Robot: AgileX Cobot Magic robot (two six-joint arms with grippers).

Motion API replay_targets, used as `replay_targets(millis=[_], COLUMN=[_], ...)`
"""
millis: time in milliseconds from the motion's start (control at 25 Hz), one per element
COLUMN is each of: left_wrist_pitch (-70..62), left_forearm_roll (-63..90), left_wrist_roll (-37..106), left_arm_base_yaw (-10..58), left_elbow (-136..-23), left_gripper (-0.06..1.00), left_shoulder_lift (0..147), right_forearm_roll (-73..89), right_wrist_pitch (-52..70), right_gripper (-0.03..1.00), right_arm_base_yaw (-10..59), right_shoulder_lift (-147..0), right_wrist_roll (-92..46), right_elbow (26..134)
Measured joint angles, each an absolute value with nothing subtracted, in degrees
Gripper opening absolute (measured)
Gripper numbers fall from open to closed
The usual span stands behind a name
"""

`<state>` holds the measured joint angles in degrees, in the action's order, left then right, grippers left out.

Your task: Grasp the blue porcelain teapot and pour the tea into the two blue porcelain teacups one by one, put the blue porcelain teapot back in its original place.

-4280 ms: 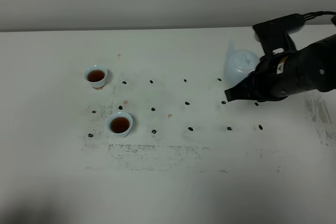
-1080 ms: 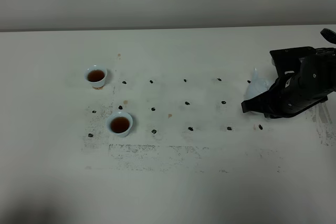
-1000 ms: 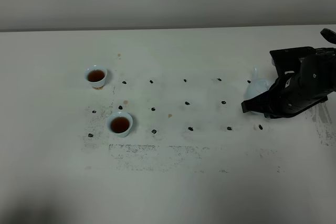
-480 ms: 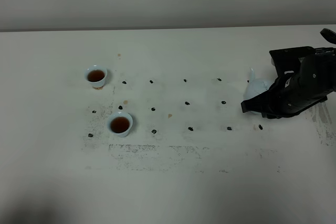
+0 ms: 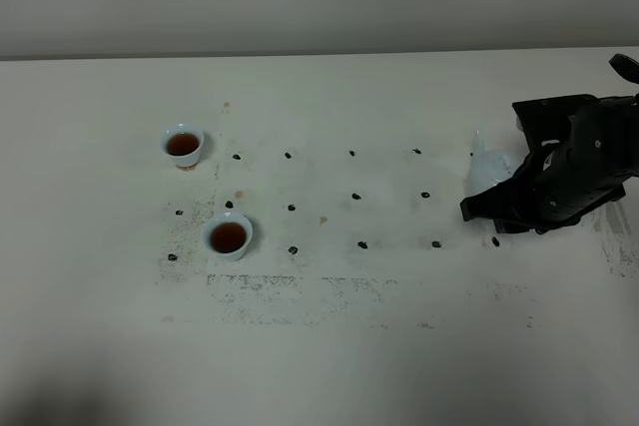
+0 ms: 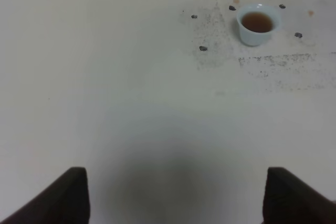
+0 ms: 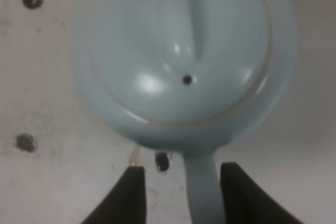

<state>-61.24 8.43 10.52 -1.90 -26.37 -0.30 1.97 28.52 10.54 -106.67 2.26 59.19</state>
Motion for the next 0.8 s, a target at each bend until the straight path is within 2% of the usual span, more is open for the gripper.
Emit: replay_targets(millis=[400, 640, 800], left_wrist_pitch=[-61.2, -61.2, -61.2], left_forearm_roll=[8.4, 8.4, 8.4], left_wrist_roll=[10.5, 10.5, 10.5], left_arm_base_yaw=[-1.9, -1.9, -1.9], left_elbow=[-26.4, -26.4, -26.4], left_gripper=[0.65, 0.65, 0.65], left_shoulder_lift=[-0.3, -0.3, -0.3], right_forearm_roll=[2.0, 1.2, 2.6], right_wrist_pitch=[32.7, 44.1, 53.1], right_gripper=[0.33, 0.33, 0.33], right_arm_base_yaw=[10.5, 10.2, 4.5], right_shoulder_lift=[-103.1, -94.3, -87.4], right_wrist_roll=[0.8, 0.5, 0.0], right_elbow=[59.2, 59.2, 59.1])
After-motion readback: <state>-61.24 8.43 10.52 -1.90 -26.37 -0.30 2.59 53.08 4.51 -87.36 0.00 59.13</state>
